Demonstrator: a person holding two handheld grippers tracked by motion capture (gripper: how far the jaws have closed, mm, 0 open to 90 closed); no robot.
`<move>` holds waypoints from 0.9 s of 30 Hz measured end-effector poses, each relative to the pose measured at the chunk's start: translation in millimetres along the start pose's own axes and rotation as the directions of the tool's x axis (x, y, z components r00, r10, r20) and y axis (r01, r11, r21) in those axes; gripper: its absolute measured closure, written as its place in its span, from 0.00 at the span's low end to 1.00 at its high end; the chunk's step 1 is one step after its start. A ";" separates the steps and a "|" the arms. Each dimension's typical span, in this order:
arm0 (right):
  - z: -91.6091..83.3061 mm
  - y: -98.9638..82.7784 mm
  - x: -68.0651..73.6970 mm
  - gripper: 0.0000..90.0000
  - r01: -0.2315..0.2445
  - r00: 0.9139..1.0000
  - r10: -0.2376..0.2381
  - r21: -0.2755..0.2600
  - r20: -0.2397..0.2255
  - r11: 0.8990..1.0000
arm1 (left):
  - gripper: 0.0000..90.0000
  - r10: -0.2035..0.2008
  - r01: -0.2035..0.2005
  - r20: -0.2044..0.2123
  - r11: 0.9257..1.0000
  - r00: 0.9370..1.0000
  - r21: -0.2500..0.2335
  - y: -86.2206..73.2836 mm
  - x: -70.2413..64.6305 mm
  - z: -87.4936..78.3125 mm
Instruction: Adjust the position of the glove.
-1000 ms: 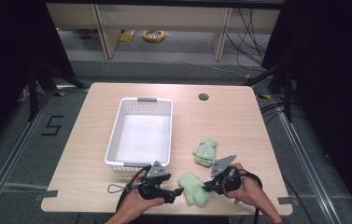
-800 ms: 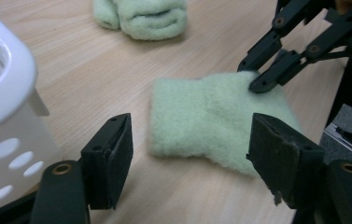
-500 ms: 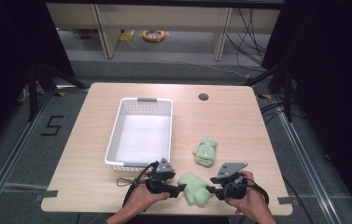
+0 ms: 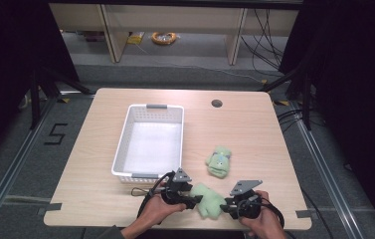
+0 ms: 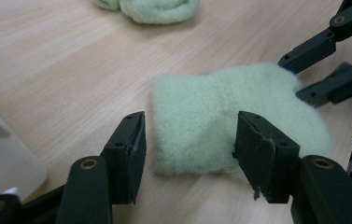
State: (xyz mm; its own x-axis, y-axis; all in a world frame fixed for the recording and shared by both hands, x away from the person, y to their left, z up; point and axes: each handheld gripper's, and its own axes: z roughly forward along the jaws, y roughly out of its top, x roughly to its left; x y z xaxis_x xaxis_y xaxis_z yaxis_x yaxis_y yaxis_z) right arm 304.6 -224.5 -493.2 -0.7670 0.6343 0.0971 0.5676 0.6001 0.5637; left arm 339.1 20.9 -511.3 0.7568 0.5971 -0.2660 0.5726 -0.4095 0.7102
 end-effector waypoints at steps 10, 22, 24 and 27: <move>0.7 1.4 -4.7 0.93 0.021 1.000 -0.021 -0.035 -0.001 0.999 | 0.73 0.019 -0.019 -0.007 1.000 1.000 0.007 -3.3 -4.8 -7.0; -13.3 17.5 -18.4 0.94 0.056 0.998 -0.054 -0.086 0.026 0.995 | 0.91 -0.053 0.054 0.056 0.998 0.997 -0.020 -13.7 -20.5 -24.0; -9.4 18.8 -21.5 0.94 0.071 0.997 -0.070 -0.095 0.016 0.993 | 0.91 -0.060 0.062 0.070 0.998 0.996 -0.016 -16.0 -20.5 -24.6; -6.9 20.7 -22.6 0.94 0.050 0.999 -0.051 -0.072 -0.003 0.996 | 0.91 -0.064 0.064 0.071 0.998 0.995 -0.006 -19.7 -19.3 -24.2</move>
State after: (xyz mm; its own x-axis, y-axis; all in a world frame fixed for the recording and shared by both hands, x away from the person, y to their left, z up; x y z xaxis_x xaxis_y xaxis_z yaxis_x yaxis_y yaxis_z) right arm 331.7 -229.7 -478.0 -0.7958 0.6013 0.0712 0.5052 0.5946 0.6255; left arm 305.5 34.2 -504.4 0.7395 0.5710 -0.3565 0.6181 -0.3662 0.6956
